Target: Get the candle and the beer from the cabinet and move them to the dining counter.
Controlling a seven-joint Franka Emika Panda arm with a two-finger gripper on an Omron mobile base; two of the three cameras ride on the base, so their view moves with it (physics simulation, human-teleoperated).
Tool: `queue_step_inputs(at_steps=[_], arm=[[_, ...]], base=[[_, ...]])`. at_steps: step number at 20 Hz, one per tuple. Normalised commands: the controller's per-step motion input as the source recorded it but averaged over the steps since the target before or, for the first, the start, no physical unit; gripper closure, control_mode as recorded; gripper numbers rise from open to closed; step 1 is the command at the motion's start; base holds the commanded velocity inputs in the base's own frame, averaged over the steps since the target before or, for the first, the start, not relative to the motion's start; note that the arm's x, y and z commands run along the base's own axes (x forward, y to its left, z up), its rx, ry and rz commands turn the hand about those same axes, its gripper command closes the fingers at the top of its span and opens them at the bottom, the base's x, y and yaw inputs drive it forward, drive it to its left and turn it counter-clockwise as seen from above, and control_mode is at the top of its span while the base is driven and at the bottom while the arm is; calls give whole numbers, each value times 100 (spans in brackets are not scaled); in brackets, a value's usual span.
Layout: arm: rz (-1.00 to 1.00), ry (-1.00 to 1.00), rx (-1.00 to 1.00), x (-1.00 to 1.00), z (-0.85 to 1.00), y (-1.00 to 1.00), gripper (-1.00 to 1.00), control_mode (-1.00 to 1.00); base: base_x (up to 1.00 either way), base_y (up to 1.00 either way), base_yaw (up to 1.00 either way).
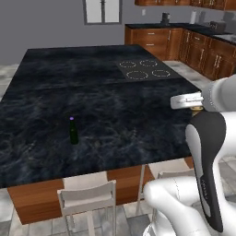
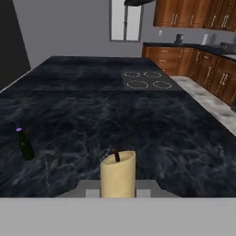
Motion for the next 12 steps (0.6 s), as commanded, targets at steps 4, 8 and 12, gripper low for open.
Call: queue_step_inputs(at_steps=[4, 8, 12], arm=[[0, 0, 0, 0, 0, 0, 100, 100], [0, 0, 0, 0, 0, 0, 100, 100], [0, 0, 0, 0, 0, 0, 100, 100]], base=[[53, 0, 27], [17, -4, 13], [0, -3, 0]])
